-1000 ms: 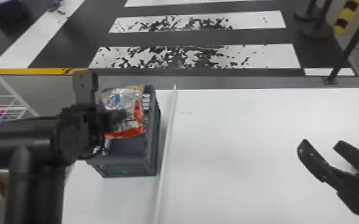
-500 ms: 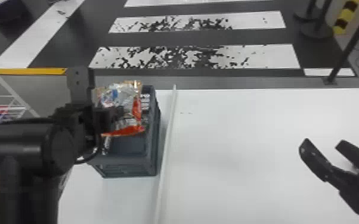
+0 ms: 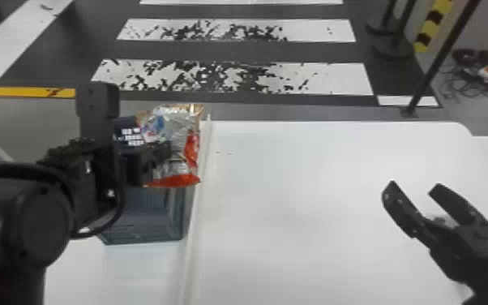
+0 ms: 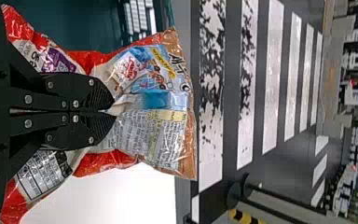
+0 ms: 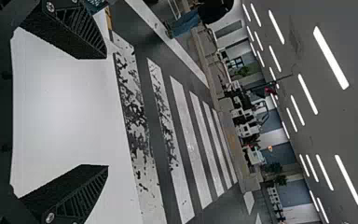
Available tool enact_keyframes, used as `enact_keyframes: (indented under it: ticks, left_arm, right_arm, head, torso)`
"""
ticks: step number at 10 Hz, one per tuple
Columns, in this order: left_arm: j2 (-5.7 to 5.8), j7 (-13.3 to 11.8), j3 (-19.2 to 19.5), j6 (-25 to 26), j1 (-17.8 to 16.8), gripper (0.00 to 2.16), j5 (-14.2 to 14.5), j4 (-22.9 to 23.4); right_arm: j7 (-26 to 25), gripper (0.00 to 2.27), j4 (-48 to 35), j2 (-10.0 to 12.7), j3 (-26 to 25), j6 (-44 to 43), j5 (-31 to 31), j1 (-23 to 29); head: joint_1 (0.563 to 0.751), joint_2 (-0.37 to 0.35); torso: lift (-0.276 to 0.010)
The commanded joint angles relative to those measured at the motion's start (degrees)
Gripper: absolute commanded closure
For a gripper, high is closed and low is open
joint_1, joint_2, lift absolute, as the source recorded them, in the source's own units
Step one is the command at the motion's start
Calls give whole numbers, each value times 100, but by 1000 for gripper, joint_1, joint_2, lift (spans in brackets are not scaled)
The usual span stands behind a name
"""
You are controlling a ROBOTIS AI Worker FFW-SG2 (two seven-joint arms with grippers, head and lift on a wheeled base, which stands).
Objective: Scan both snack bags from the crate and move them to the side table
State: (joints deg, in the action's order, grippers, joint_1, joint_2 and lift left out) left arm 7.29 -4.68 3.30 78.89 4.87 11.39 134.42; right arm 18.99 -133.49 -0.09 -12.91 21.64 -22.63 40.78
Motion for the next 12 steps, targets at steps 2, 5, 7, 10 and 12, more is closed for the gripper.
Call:
enact_keyframes:
  ticks: [2, 5, 7, 10, 12]
  left_arm:
    - [-87, -148, -760, 0, 14, 2132, -93, 49]
    - [-114, -446, -1613, -53, -13, 2132, -313, -214]
    - [-87, -640, -2193, -140, -30, 2132, -559, -583]
    - [-79, -974, -3010, -808, -118, 2132, -928, -1392]
    - [-131, -1141, -3459, -1318, -162, 2132, -1192, -1928]
  right_arm:
    - [-9, 87, -11, 14, -44, -182, -31, 0]
    - [0, 87, -11, 14, -115, -392, -128, -9]
    - [0, 87, -11, 14, -97, -392, -128, -35]
    - [26, 87, -20, 14, -106, -480, -189, -17]
    - [35, 87, -20, 14, -124, -551, -251, -9]
  head:
    - [695, -45]
    - [695, -159]
    - [695, -240]
    - [695, -313]
    - [695, -350]
  torso:
    - [-29]
    - [-29]
    - [-29]
    - [-29]
    - [-29]
